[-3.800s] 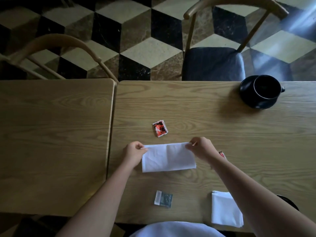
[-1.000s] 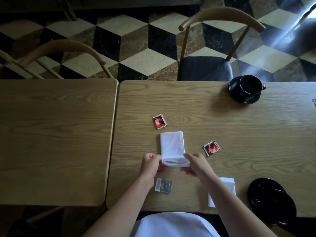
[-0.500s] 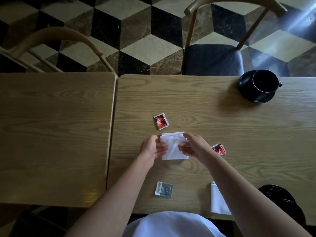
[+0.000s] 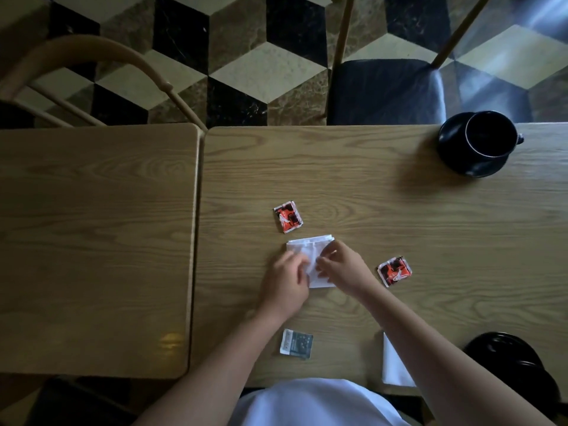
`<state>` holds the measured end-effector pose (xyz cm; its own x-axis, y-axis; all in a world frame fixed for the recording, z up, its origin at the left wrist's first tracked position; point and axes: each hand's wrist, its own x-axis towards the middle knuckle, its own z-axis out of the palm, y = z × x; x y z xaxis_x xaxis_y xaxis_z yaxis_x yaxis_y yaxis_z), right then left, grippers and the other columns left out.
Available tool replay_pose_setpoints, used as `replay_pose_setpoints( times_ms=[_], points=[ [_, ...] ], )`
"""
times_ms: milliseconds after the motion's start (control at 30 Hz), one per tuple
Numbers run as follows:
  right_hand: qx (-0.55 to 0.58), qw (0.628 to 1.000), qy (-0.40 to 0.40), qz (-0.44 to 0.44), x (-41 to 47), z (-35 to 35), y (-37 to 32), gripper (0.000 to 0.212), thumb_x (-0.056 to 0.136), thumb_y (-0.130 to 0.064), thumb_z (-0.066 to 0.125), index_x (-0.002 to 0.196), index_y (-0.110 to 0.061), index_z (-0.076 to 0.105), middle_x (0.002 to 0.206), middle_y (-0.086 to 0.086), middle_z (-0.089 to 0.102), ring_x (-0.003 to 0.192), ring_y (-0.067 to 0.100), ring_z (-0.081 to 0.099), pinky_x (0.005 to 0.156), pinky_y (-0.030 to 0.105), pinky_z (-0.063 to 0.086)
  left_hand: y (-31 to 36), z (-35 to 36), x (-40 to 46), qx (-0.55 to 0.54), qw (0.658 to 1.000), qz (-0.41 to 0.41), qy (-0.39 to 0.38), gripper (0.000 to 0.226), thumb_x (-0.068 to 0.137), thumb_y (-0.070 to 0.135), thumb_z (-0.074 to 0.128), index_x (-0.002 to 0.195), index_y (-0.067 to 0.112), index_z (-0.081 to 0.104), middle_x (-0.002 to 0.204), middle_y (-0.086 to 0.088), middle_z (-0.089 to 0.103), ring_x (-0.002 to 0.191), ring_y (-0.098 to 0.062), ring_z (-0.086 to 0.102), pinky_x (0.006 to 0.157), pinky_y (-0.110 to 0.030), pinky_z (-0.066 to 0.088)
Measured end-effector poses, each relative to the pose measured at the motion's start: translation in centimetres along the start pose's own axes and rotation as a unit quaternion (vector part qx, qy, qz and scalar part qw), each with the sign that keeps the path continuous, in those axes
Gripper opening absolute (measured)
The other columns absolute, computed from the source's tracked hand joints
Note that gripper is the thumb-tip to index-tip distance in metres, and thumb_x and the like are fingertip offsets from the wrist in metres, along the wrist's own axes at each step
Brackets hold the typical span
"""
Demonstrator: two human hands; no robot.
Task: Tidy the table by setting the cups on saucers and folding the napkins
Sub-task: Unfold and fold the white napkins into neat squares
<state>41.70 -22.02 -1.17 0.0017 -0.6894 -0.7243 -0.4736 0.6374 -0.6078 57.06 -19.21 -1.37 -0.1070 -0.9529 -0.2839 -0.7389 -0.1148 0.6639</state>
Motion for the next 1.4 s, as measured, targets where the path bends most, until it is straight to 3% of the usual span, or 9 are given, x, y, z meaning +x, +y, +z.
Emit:
replay_pose_setpoints(
  times_ms=[100,200,400,700,800,900,1067,1167,1400],
  points=[
    [-0.301,0.947,-0.004,-0.108,-1.4,0.7,0.8,0.021,0.087,-0.025,0.060,0.105,-0.018,0.051,0.097,0.003,0.070,0.086,0.033,0.068,0.067,0.037,0.051,0.2,0.1,-0.7,0.126,0.986,0.061,-0.095,0.012,0.088,0.015,0.056,0.100,0.015,0.060,0.101,-0.002,0.059,0.101,-0.021,0.053,0.076,-0.037,0.047],
    [-0.404,0.901,-0.011,-0.154,-0.8,1.1,1.1,0.025,0.089,-0.024,0.062,0.106,-0.015,0.047,0.108,0.007,0.067,0.096,0.036,0.067,0.066,0.038,0.045,0.8,0.1,0.9,0.180,0.970,0.032,-0.162,0.022,0.093,0.018,0.056,0.114,0.012,0.054,0.117,-0.006,0.058,0.114,-0.025,0.052,0.091,-0.034,0.040],
    [-0.403,0.899,-0.075,-0.153,2.6,0.0,1.3,0.051,0.075,-0.014,0.077,0.116,-0.011,0.046,0.116,0.014,0.067,0.099,0.038,0.069,0.069,0.040,0.050,1.6,0.5,4.4,0.288,0.930,-0.049,-0.221,0.046,0.087,0.006,0.064,0.127,0.007,0.040,0.135,-0.015,0.049,0.125,-0.031,0.052,0.100,-0.037,0.041],
    [-0.360,0.901,-0.060,-0.233,3.8,0.1,3.5,0.045,0.070,-0.016,0.082,0.098,-0.012,0.047,0.115,0.009,0.063,0.089,0.036,0.067,0.060,0.034,0.040,1.2,1.4,4.6,0.325,0.918,-0.029,-0.224,0.046,0.088,0.009,0.061,0.128,0.006,0.037,0.134,-0.016,0.045,0.121,-0.032,0.052,0.099,-0.038,0.043],
    [-0.305,0.932,-0.005,-0.194,2.0,0.0,4.0,0.045,0.071,-0.025,0.081,0.095,-0.015,0.045,0.104,0.007,0.059,0.090,0.031,0.060,0.064,0.033,0.039,0.9,0.9,3.6,0.250,0.948,-0.063,-0.188,0.051,0.082,0.014,0.069,0.125,0.009,0.041,0.132,-0.012,0.047,0.121,-0.031,0.051,0.097,-0.037,0.042],
    [-0.173,0.967,0.172,-0.079,-0.1,0.5,5.8,0.045,0.072,-0.036,0.081,0.092,-0.018,0.045,0.094,-0.002,0.051,0.087,0.021,0.050,0.068,0.032,0.036,0.0,0.2,1.6,0.049,0.973,-0.225,-0.014,0.044,0.078,0.018,0.072,0.112,0.006,0.047,0.120,-0.015,0.055,0.113,-0.035,0.054,0.092,-0.043,0.046],
    [0.002,0.986,0.117,0.117,-1.4,1.6,4.9,0.036,0.071,-0.039,0.081,0.078,-0.011,0.058,0.069,0.000,0.059,0.065,0.020,0.055,0.057,0.028,0.039,0.8,0.4,-0.1,-0.295,0.838,-0.459,0.003,0.050,0.082,0.017,0.073,0.119,-0.011,0.055,0.111,-0.025,0.065,0.097,-0.034,0.067,0.074,-0.042,0.055],
    [0.073,0.982,0.049,0.168,-2.6,1.1,3.1,0.028,0.062,-0.030,0.082,0.064,-0.010,0.063,0.051,0.002,0.052,0.037,0.015,0.044,0.035,0.015,0.029,1.5,-0.5,-0.5,-0.332,0.830,-0.446,-0.051,0.015,0.087,0.016,0.070,0.091,0.004,0.061,0.071,-0.008,0.054,0.053,-0.015,0.045,0.044,-0.020,0.032],
    [0.268,0.960,0.063,0.051,-10.4,-4.2,1.5,0.017,0.066,-0.013,0.075,0.054,-0.014,0.062,0.057,0.010,0.052,0.051,0.020,0.043,0.052,0.030,0.027,7.5,-2.8,-2.0,-0.471,0.805,-0.338,-0.127,0.008,0.086,0.003,0.066,0.082,0.009,0.062,0.074,-0.011,0.061,0.058,-0.021,0.056,0.044,-0.021,0.044]
  ],
)
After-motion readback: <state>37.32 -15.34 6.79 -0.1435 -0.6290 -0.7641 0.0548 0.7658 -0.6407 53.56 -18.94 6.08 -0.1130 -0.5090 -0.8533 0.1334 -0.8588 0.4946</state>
